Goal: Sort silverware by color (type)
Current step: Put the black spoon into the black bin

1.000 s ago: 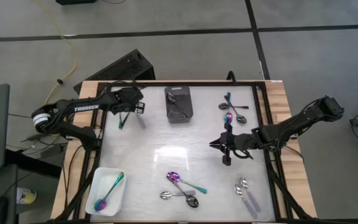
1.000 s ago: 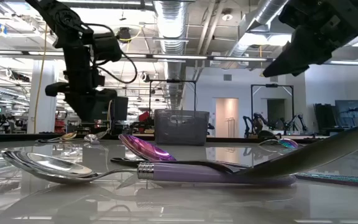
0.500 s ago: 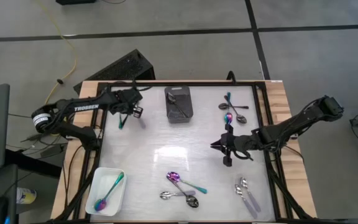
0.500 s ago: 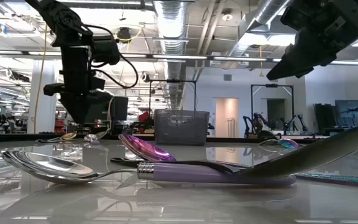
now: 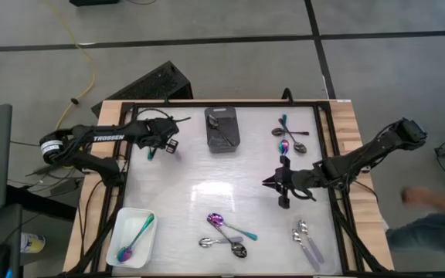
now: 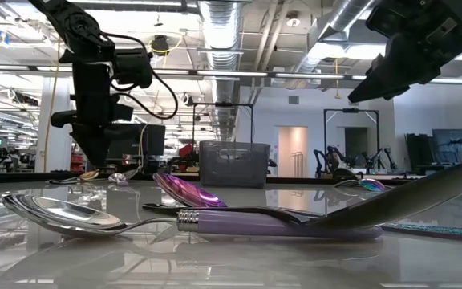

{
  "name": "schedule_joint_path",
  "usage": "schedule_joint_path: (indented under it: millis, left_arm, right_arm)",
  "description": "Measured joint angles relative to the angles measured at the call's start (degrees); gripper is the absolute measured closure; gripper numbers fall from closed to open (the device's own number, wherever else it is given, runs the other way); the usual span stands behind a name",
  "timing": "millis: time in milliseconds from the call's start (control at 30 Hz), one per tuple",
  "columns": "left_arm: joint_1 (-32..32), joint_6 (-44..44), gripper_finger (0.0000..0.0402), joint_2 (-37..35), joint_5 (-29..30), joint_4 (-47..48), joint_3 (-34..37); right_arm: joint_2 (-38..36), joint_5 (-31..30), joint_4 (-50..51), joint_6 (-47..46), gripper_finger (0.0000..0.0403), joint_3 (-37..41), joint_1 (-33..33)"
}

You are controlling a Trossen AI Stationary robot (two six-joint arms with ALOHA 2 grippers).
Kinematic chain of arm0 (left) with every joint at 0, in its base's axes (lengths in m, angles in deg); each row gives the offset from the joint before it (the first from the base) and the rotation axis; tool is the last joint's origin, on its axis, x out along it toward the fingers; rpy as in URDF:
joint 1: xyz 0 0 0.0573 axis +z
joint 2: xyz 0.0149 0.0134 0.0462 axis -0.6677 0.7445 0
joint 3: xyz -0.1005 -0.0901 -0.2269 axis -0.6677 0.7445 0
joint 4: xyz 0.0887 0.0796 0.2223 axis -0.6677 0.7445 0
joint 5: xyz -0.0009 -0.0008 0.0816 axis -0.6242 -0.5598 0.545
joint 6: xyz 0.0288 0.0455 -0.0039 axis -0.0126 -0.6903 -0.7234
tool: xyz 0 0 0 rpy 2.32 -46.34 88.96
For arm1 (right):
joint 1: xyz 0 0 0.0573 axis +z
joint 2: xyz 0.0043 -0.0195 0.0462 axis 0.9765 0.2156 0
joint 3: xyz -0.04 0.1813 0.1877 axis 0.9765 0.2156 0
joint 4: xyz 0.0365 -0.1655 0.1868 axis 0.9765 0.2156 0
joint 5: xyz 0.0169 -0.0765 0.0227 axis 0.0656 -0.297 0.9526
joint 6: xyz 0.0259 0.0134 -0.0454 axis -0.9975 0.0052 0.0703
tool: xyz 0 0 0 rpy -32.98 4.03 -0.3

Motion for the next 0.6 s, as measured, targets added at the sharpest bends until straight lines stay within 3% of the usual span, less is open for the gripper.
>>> schedule_joint_path:
  millis: [233, 600]
  left_arm:
    - [-2.34, 0.05, 0.0345, 0.00, 1.16, -0.34, 0.00]
    - [-7.41, 4.04, 0.0254, 0.00, 2.96, -0.34, 0.00]
  right_arm:
    - [0.00, 0.01, -0.06, -0.80, 0.0337, 0.00, -0.03]
    - [0.00, 0.00, -0.09, -1.40, 0.0337, 0.00, -0.05]
